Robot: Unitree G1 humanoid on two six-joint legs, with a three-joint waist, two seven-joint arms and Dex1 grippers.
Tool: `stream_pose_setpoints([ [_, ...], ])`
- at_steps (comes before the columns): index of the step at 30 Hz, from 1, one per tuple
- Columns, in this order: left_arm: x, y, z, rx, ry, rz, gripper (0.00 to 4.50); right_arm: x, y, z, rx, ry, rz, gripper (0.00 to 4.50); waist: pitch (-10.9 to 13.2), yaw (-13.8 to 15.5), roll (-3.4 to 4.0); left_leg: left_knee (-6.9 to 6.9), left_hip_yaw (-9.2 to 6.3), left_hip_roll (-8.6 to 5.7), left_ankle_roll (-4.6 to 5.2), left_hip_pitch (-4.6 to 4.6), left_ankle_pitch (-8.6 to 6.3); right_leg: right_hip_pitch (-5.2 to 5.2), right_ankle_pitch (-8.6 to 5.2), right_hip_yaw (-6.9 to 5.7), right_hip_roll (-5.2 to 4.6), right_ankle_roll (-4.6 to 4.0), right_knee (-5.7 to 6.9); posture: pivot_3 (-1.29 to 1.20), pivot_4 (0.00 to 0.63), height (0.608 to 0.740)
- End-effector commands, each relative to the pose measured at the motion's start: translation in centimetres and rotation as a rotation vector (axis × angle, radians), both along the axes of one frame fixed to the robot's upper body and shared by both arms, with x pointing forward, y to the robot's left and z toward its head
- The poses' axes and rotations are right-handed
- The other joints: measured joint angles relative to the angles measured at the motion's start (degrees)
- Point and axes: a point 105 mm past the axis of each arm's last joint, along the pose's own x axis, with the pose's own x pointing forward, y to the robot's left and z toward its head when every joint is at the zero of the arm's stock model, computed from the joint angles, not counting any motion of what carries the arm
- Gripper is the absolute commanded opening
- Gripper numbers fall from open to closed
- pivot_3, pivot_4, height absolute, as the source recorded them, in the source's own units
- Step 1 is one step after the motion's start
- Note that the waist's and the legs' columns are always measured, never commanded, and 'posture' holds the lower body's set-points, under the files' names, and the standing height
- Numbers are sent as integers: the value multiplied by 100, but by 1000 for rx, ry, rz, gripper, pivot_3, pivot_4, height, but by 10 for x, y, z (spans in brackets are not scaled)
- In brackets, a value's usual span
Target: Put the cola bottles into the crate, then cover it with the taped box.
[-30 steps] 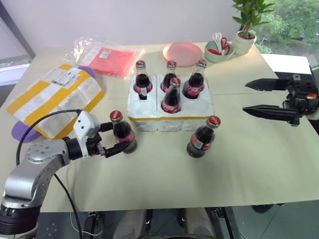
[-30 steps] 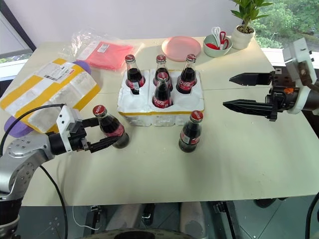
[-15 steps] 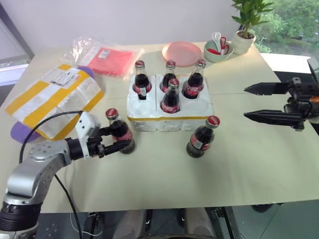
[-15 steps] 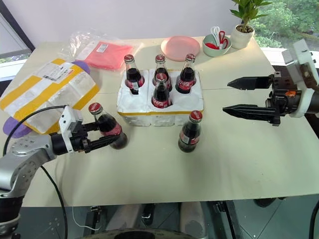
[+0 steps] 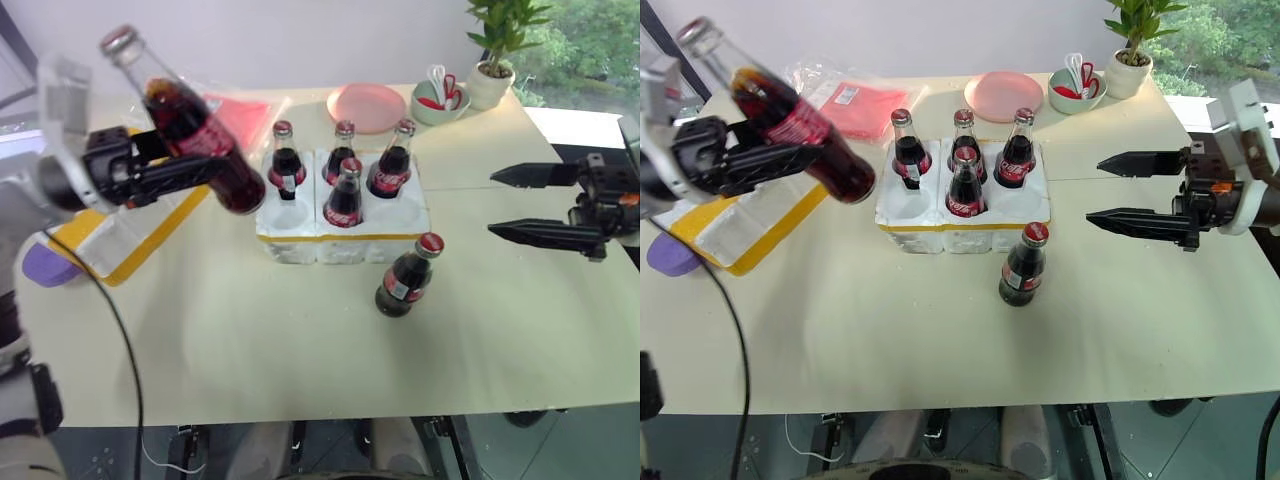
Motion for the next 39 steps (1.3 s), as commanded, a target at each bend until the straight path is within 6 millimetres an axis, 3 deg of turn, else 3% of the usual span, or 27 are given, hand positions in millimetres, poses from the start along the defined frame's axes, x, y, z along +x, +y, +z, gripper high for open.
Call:
stream_pose_setpoints([
  [1, 15, -8, -3, 43, -58, -1, 2758, -5, 0, 10, 15, -54, -1, 4500, 0, -12, 0, 0, 0, 0, 0, 0, 0, 1, 0, 1, -1, 0, 0, 0, 150, 740],
  [7, 32, -35, -37, 158, -64, -70, 2758, -8, -1, 6, 25, -48, -30, 4500, 4, -27, -5, -4, 6, 1, 0, -9, -1, -16, 0, 6, -3, 0, -3, 0, 150, 740],
  [13, 38, -35, -69, 318, -83, -64, 2758, -7, 0, 4, 34, -47, -59, 4500, 3, -10, -5, -5, 6, 2, 1, -11, -1, -17, 1, 8, -7, -1, -2, 0, 150, 740],
  [14, 37, -33, -75, 342, -84, -61, 3803, -6, 1, 2, 34, -49, -67, 4500, 3, -15, -5, -5, 6, 2, 1, -11, -1, -16, 1, 8, -7, -1, -2, 0, 150, 740],
  [16, 34, -31, -81, 358, -82, -67, 4473, -2, 1, -3, 28, -56, -97, 4500, 3, -14, -4, -5, 5, 3, 3, -10, -2, -17, 1, 8, -8, -1, -2, 0, 150, 740],
  [22, 25, -21, -72, 323, -95, -25, 4473, 9, -17, -9, 21, -96, -249, 4500, 2, -9, -4, -4, 5, 4, 3, -10, -2, -16, 1, 8, -8, -1, -2, 0, 150, 740],
  [27, -16, -3, -29, 205, -46, -83, 4473, -18, -40, -25, -2, -52, -329, 4500, 3, -5, -5, -6, -1, 7, 8, -12, -5, -16, 0, 6, -3, -1, -1, 0, 150, 740],
  [31, -58, 1, -14, 206, 7, -192, 4473, -41, -47, -47, 24, 42, -374, 4500, 1, -15, -3, -7, 1, 5, 10, -5, -7, -6, -1, 6, -2, 1, -3, 0, 150, 740],
  [34, -71, -7, -23, 259, 16, -222, 4473, -50, -36, -66, 32, 77, -365, 4500, -2, -12, 2, -7, 1, 10, 9, 34, -8, 39, -4, 6, -2, 2, -11, 0, 150, 740],
  [39, -76, -23, -53, 335, 26, -262, 4473, -53, -5, -88, 61, 105, -299, 4500, -4, -10, -2, -6, 1, 16, -8, 74, -18, 83, -21, 8, -4, -17, -23, 0, 150, 740],
])
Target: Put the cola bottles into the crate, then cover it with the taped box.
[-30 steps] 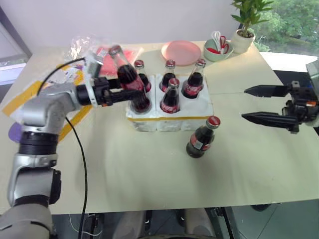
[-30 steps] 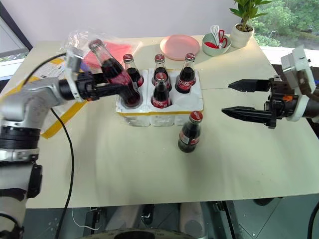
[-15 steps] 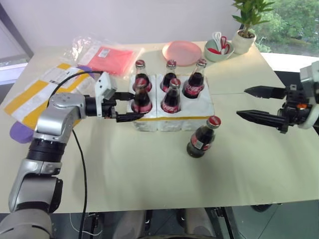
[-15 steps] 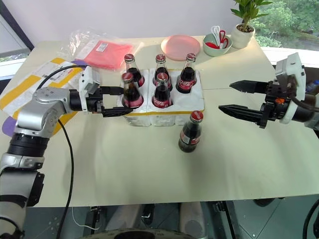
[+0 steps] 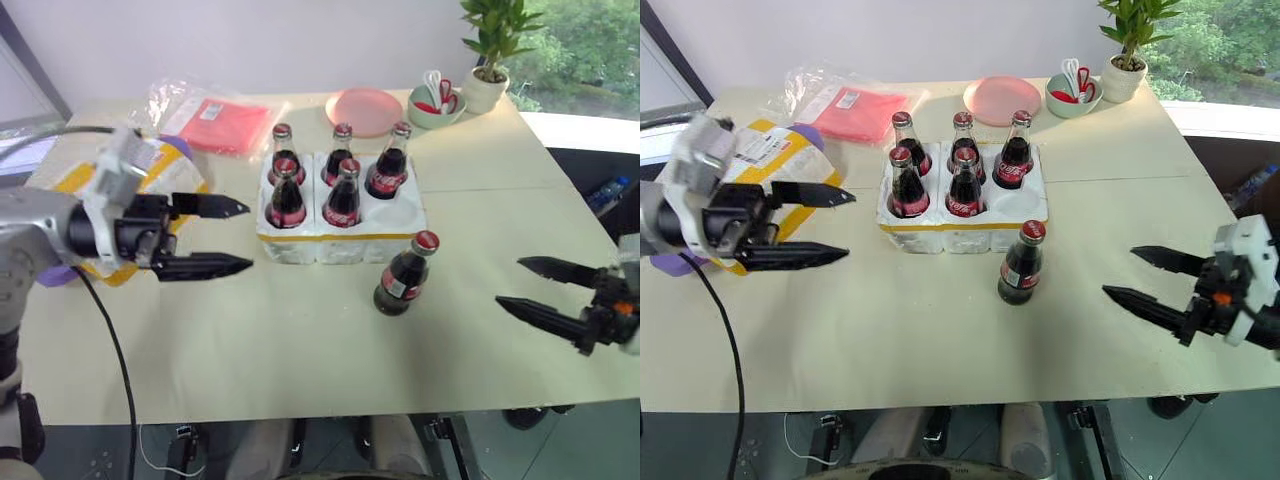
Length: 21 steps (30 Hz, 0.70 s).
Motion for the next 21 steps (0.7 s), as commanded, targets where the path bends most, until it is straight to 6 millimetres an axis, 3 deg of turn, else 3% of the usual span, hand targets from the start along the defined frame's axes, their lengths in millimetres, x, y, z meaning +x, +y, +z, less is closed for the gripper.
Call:
stream_pose_setpoints([
  [1, -5, -11, -11, 50, -47, -39, 4473, 0, 22, -5, 3, -30, 61, 4500, 0, 1, 0, 0, 0, 0, 0, -1, 0, -2, 0, 0, 0, 0, 0, 0, 150, 740],
  [5, -6, -22, -22, 68, -58, -67, 4473, 12, 38, -18, 61, -11, 72, 4500, 1, 5, -3, -1, 0, -2, 11, -12, 7, -14, 0, 0, -1, 1, -1, 0, 150, 740],
  [15, -2, -22, -25, 64, -72, -49, 4473, 25, 67, -30, 111, -4, 166, 4500, 1, 6, -4, -1, -1, -2, 15, -24, 9, -26, 1, -2, 0, 2, -2, 0, 150, 740],
  [21, 2, -23, -24, 59, -85, -31, 4473, 46, 84, -45, 110, 6, 158, 4500, 1, 3, -4, -1, -1, -2, 16, -25, 10, -28, 1, -2, 2, 2, -1, 0, 150, 740],
])
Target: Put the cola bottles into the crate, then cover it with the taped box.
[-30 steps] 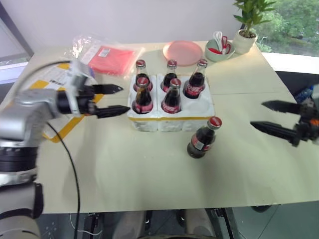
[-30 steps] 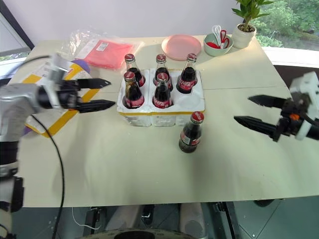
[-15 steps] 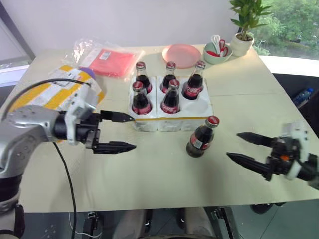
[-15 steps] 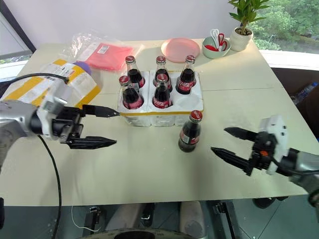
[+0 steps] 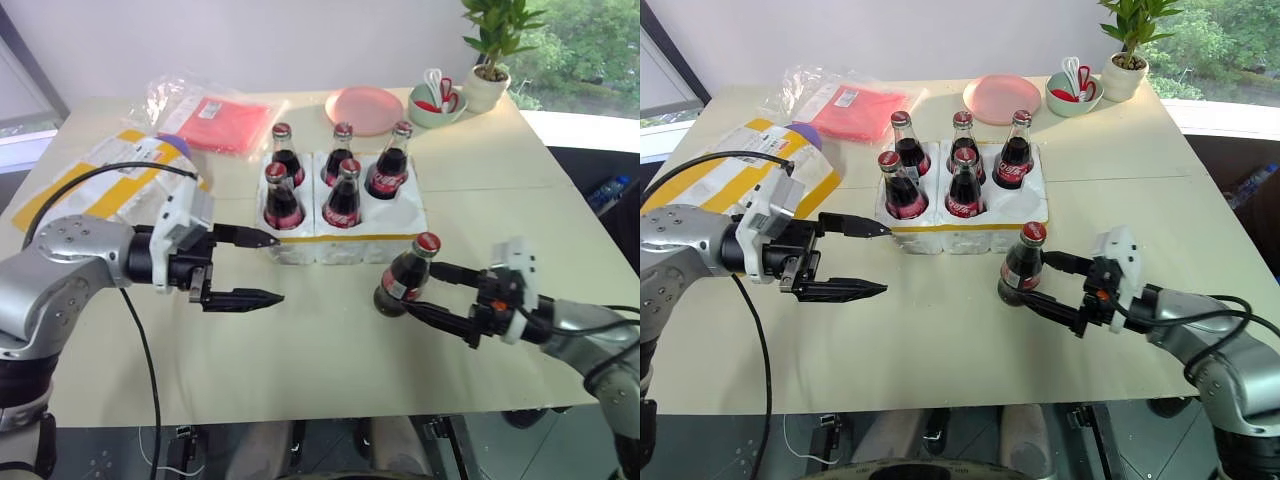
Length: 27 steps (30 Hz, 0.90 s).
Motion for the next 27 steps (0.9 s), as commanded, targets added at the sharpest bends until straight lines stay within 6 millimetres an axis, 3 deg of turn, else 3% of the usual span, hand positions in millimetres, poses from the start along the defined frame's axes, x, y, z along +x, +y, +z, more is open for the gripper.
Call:
stream_pose_setpoints([
  [1, 0, -3, 6, -5, -43, -6, 4473, 13, 6, -7, -17, -18, -23, 4500, 0, -1, 0, 0, 0, 0, 0, -1, 0, -1, 0, 0, 0, 0, 0, 0, 150, 740],
  [4, 1, -2, 7, -3, -51, -1, 4473, 19, 9, -9, -11, -16, -19, 4500, 0, 10, 1, 0, 0, -2, 0, -3, 0, -4, 0, -1, 0, 1, 1, 0, 150, 740],
  [7, 3, 0, 7, 2, -56, 10, 4500, 17, 10, -2, 26, -23, 1, 3648, 0, 3, 1, 0, -1, -4, 0, -6, 0, -7, 1, -2, 2, 2, 2, 0, 150, 740],
  [9, 3, 1, 7, 2, -58, 15, 4500, 10, 10, 7, 53, -33, 32, 2817, 0, 6, 1, 0, 0, -4, 1, -7, 0, -7, 2, -2, 2, 3, 2, 0, 150, 740],
  [11, 4, 1, 7, 1, -59, 18, 4500, 6, 10, 12, 67, -39, 49, 2824, 1, 7, 1, -2, -1, -5, 1, -10, 0, -11, 2, -2, 2, 3, 3, 0, 150, 740],
  [16, 7, 1, 5, -8, -61, 35, 4500, -9, 9, 82, 248, -134, 160, 2824, 6, -12, 8, -2, 0, -8, 2, -30, 1, -34, 13, 1, -1, 19, 7, 0, 150, 740],
  [19, 10, 0, 4, -14, -67, 41, 4500, 10, 7, 114, 287, -216, 116, 2824, 6, -44, 7, -2, 0, -2, 1, -28, 1, -35, 14, 2, 1, 17, 7, 0, 150, 740],
  [21, 11, -1, 4, -20, -74, 44, 4500, 29, 7, 125, 272, -255, 59, 2824, 5, -28, 7, -3, -1, 3, 0, -28, 1, -36, 14, 0, 4, 17, 7, 0, 150, 740],
  [27, 13, -3, 6, -30, -90, 52, 4500, 76, 7, 118, 162, -253, -41, 2824, 6, 3, 4, -3, 0, -13, 1, -41, 2, -47, 14, -2, -1, 17, 7, 0, 150, 740],
])
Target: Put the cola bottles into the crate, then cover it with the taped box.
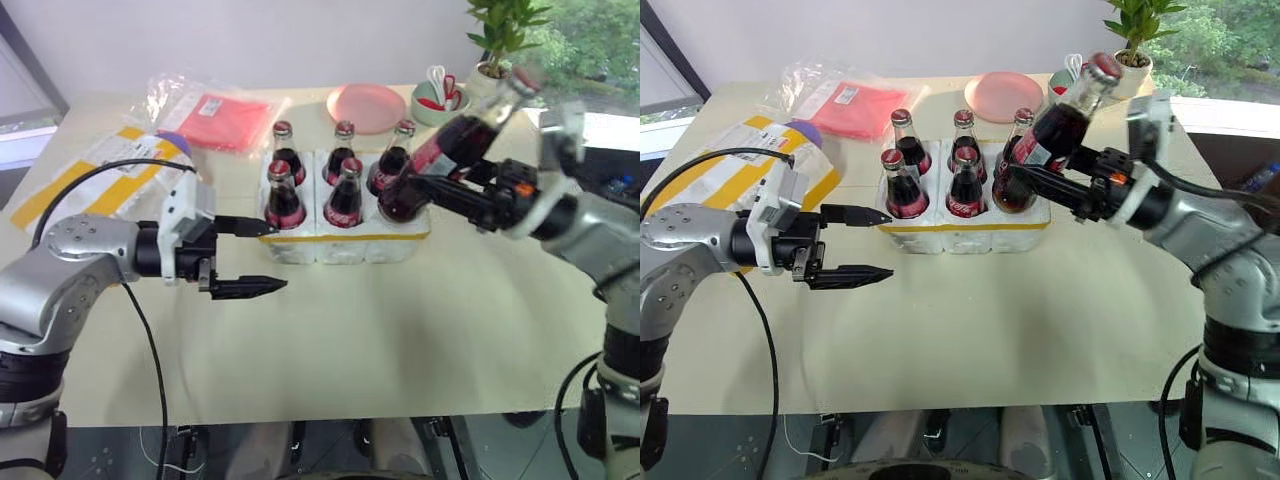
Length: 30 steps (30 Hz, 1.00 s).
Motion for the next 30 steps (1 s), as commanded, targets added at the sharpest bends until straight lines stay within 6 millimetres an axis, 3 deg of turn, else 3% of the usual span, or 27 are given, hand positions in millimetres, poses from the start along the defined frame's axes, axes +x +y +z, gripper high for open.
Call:
stream_pose_setpoints([
  [1, -1, -2, 7, -4, -48, -5, 4500, 18, 0, 6, -28, -47, -32, 2824, 0, -13, 0, 0, 1, -3, 2, -4, -1, -3, 0, 1, -1, 0, 0, 0, 150, 740],
  [7, -2, -1, 7, -13, -56, 15, 4500, 29, 11, -24, -135, -1, -6, 2824, 1, -23, 0, -11, 4, 0, -2, -10, 1, -23, 1, 3, 1, 0, 6, 0, 150, 740],
  [13, -3, -1, 6, -17, -57, 28, 4500, 46, 8, -60, -220, 59, -76, 2824, 1, -54, 0, -9, 4, -1, -4, -8, 3, -19, 1, 3, 2, 1, 10, 0, 150, 740],
  [15, -4, -1, 5, -15, -57, 29, 4500, 49, 7, -69, -236, 84, -91, 3869, -2, -54, -4, -8, 4, -1, -6, -5, 3, -18, 1, 3, 3, 0, 14, 0, 150, 740],
  [17, -3, 0, 6, -14, -56, 29, 4500, 48, 6, -71, -239, 87, -92, 4415, -5, -55, -6, -8, 3, 0, -6, 2, 4, -10, 2, 3, 5, 0, 13, 0, 150, 740],
  [23, -1, 8, 7, -4, -58, 74, 4500, 24, -3, -41, -207, 14, -41, 4415, -5, 2, -7, 0, 0, -1, -6, 5, 3, -2, 4, 2, 5, -2, 13, 0, 150, 740],
  [30, 0, 46, 19, 51, -164, 309, 4500, -39, -39, 36, -127, -90, 81, 4415, -1, -27, -1, -5, 1, 3, 3, -8, -3, -16, 3, 3, 1, -3, 5, 0, 150, 740],
])
